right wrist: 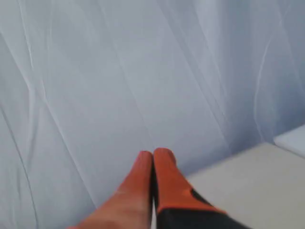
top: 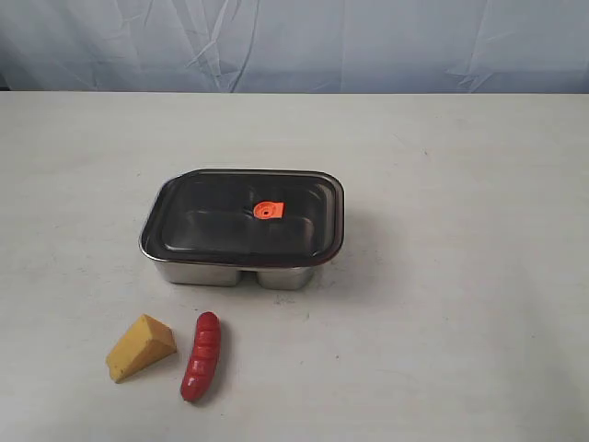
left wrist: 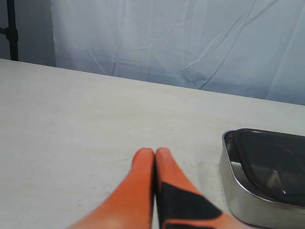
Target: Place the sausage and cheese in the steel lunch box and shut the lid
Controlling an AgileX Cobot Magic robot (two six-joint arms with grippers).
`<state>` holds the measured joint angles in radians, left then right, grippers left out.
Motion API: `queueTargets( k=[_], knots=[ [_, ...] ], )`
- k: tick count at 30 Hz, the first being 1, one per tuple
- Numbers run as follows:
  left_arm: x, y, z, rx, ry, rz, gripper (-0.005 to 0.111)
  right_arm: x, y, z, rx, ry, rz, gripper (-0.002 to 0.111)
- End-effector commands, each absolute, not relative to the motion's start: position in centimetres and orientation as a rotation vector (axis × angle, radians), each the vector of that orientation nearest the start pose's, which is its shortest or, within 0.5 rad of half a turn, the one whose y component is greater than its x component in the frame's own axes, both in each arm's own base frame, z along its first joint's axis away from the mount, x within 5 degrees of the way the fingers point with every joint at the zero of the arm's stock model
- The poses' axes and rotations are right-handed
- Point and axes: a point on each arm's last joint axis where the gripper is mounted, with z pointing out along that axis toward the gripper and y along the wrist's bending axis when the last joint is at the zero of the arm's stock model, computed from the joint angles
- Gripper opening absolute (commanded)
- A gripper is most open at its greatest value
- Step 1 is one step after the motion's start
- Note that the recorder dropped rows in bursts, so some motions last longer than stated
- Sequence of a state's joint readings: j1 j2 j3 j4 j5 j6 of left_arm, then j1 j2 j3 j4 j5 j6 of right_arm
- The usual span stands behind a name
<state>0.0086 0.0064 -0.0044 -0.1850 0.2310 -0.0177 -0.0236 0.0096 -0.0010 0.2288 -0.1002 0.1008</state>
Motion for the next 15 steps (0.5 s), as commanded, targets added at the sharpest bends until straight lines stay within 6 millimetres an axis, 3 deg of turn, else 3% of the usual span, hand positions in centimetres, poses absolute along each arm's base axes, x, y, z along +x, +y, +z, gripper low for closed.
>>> queueTargets(
  k=[1,4,8,13,15],
  knots=[
    [5.6,-0.3,19.3,-0.144,1.701,-0.176,0.000,4.6,-1.7,24.4,0.542,1.012,0.481,0.000],
    [5.6,-0.3,19.3,-0.144,1.701,-0.176,0.000,4.7,-1.5,24.2,0.695,0.962,0.760,0.000],
    [5.6,-0.3,19.3,-0.144,1.701,-0.176,0.000,5.2,-0.2,23.7,0.631,1.111,0.841,-0.001],
    [5.6,-0.3,19.3,-0.144,1.701,-0.176,0.000,5.7,0.8,27.6,0.474,1.214,0.777,-0.001],
    [5.6,-0.3,19.3,-0.144,1.701,-0.176,0.000,7.7,1.2,30.6,0.355,1.318,0.662,-0.001]
  ],
)
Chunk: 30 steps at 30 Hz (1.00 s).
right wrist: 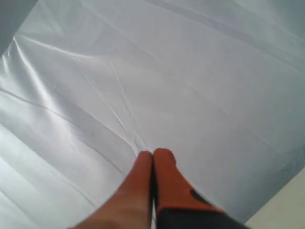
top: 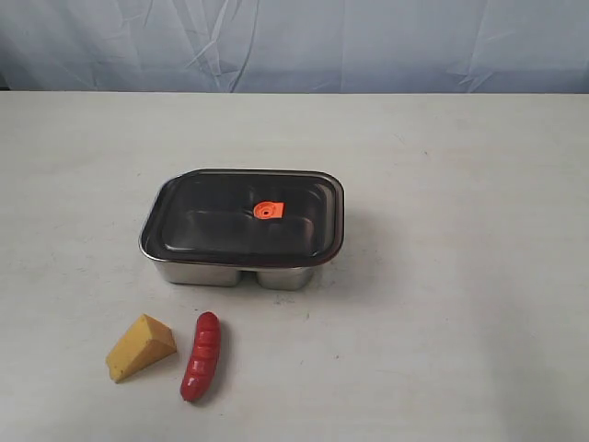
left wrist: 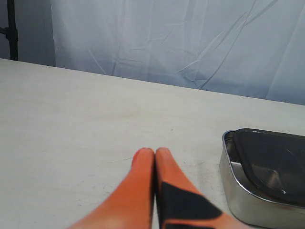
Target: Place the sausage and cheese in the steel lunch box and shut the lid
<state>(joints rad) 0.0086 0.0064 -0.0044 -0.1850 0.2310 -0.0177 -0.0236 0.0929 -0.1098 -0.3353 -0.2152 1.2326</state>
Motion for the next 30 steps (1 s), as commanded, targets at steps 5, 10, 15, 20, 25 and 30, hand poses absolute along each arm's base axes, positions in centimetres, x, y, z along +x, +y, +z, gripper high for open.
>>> queueTargets(
  k=[5,10,15,20,25,30],
  knots=[
    [5.6,-0.3,19.3,-0.144,1.701,-0.176,0.000,17.6,4.1,33.2,-0.011,1.712,0.756,-0.001],
    [5.6,-0.3,19.3,-0.144,1.703,-0.176,0.000,28.8,6.6,26.1,-0.196,2.128,1.195,-0.001],
    [5.6,-0.3,19.3,-0.144,1.703,-0.176,0.000,31.9,9.3,18.1,-0.286,2.226,1.606,0.036],
    [5.6,-0.3,19.3,-0.144,1.703,-0.176,0.000,31.5,12.5,14.1,-0.351,2.341,1.623,0.043],
    [5.6,-0.3,19.3,-0.144,1.703,-0.176,0.000,31.5,14.0,11.8,-0.322,2.439,1.522,0.043],
    [5.6,-0.3,19.3,-0.144,1.706,-0.176,0.000,31.4,14.4,11.6,-0.313,2.442,1.526,0.043]
  ],
)
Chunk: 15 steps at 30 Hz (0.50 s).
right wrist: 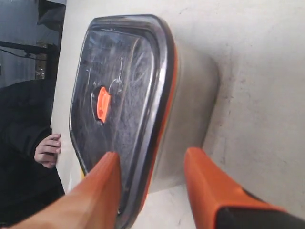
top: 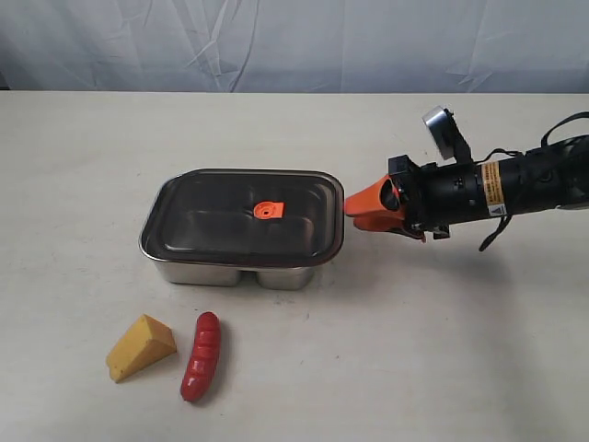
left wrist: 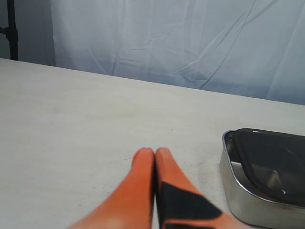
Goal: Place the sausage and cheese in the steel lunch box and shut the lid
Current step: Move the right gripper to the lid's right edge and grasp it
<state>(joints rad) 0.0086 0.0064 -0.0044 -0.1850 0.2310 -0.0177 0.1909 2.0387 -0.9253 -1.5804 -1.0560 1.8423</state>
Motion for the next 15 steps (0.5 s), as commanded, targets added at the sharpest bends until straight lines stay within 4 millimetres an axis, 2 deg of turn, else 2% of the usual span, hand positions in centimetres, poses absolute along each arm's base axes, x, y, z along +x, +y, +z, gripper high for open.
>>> queueTargets(
  k=[1,9,15],
  knots=[
    [5.6,-0.3,19.3,-0.144,1.706,-0.176,0.000,31.3,14.7,11.6,-0.325,2.445,1.526,0.043],
    [5.6,-0.3,19.3,-0.144,1.706,-0.176,0.000,30.5,16.5,10.5,-0.364,2.489,1.534,0.043],
    [5.6,-0.3,19.3,-0.144,1.706,-0.176,0.000,30.6,16.7,10.1,-0.318,2.489,1.546,0.043]
  ],
)
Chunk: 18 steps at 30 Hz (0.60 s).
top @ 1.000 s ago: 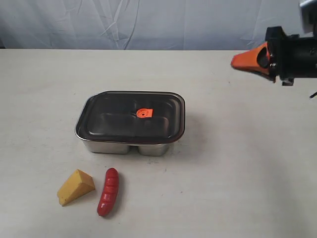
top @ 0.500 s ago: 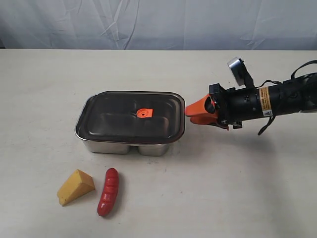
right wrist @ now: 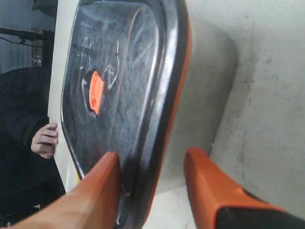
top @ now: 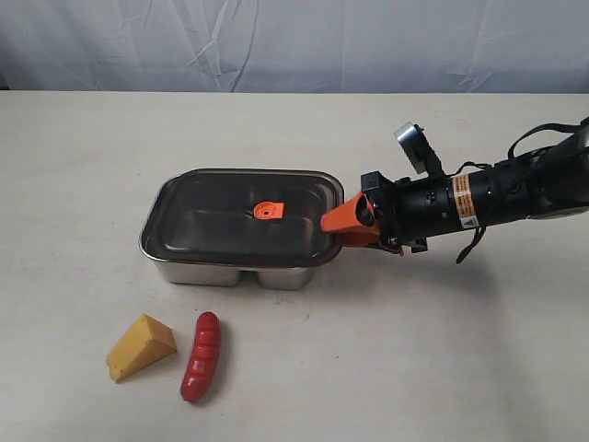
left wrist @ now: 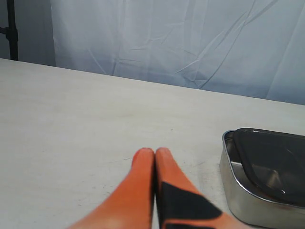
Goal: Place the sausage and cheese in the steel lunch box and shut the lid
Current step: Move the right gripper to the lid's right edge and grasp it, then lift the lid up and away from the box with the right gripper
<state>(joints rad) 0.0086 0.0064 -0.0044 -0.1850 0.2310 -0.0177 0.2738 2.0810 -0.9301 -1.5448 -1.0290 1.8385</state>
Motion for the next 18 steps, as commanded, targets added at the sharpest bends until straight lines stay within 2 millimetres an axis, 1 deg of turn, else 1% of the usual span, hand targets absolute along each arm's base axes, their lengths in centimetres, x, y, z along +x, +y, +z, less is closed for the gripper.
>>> queueTargets(
  k=[1,2,5,9,12,13,15,18],
  knots=[
    [5.6,-0.3,19.3,-0.144,1.706,-0.176,0.000,30.6,16.7,10.1,-0.316,2.487,1.549,0.043],
    [5.6,-0.3,19.3,-0.144,1.706,-0.176,0.000,30.6,16.7,10.1,-0.316,2.487,1.549,0.043],
    [5.6,-0.3,19.3,-0.144,1.706,-0.176,0.000,30.6,16.7,10.1,-0.316,2.487,1.549,0.033],
    [5.6,-0.3,19.3,-0.144,1.706,-0.176,0.000,30.6,16.7,10.2,-0.319,2.479,1.570,0.013],
    [5.6,-0.3,19.3,-0.144,1.706,-0.176,0.000,30.4,16.9,10.6,-0.335,2.456,1.629,0.001],
    [5.6,-0.3,19.3,-0.144,1.706,-0.176,0.000,30.3,16.9,10.7,-0.339,2.445,1.652,-0.001],
    [5.6,-0.3,19.3,-0.144,1.706,-0.176,0.000,30.2,16.9,11.1,-0.350,2.425,1.687,-0.001],
    [5.6,-0.3,19.3,-0.144,1.706,-0.176,0.000,30.2,16.8,11.8,-0.367,2.403,1.686,-0.001]
  ],
)
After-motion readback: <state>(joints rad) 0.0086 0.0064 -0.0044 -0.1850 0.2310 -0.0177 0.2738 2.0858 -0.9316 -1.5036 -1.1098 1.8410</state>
